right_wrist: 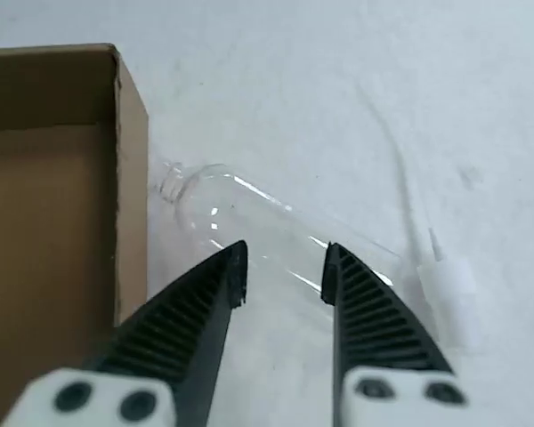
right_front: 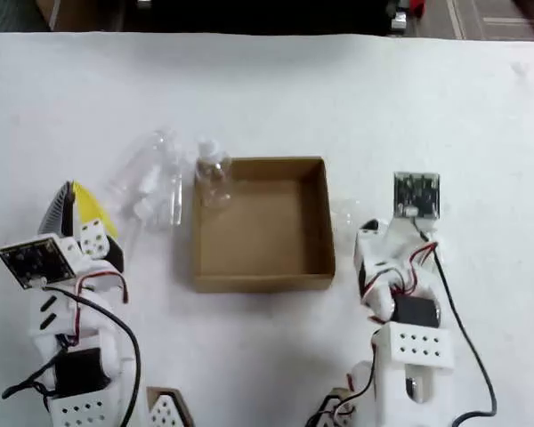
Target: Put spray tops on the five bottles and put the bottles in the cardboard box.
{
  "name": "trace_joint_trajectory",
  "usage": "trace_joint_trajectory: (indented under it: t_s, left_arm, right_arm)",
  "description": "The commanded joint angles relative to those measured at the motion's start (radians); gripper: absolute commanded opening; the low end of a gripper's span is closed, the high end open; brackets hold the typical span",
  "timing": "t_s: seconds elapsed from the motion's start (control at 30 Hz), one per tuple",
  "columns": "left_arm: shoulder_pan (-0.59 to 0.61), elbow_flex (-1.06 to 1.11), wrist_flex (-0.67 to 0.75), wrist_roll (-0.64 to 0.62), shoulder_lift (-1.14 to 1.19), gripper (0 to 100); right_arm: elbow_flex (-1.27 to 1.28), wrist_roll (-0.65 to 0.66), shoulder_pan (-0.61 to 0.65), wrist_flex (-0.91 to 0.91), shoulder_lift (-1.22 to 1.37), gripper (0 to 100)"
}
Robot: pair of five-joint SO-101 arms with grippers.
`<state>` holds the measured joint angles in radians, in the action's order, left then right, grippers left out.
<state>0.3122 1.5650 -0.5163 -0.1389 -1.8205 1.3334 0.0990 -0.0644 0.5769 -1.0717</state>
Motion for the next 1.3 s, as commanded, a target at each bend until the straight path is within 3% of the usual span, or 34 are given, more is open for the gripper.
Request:
trace_joint_trajectory:
  t_s: [0.0,0.23,0.37,0.73,0.93,1.1,1.27]
  left_arm:
    - [-0.008,-0.035,-0.006,0.006,-0.007,2]
    - [-0.008,-0.035,-0.006,0.011,-0.007,2]
    - [-0.008,-0.035,-0.006,0.011,-0.007,2]
    - [-0.008,-0.035,0.0,0.012,-0.007,2]
    - [-0.008,-0.035,0.0,0.012,-0.007,2]
    - [-0.01,-0.035,0.0,0.012,-0.007,2]
    - [-0.01,-0.035,0.0,0.012,-0.007,2]
  right_arm:
    - [-0.272,0.029,0.051,0.291,-0.007,12.2]
    - [-0.559,0.117,0.079,0.483,0.073,12.3]
    - [-0.756,0.18,0.09,0.578,0.363,12.3]
    - [-1.531,0.391,0.154,1.056,1.15,12.4]
    - [-1.702,0.47,0.151,1.124,1.369,13.5]
    - [-1.734,0.563,0.162,1.127,1.399,29.4]
    - [-1.708,0.643,0.168,1.072,1.428,23.8]
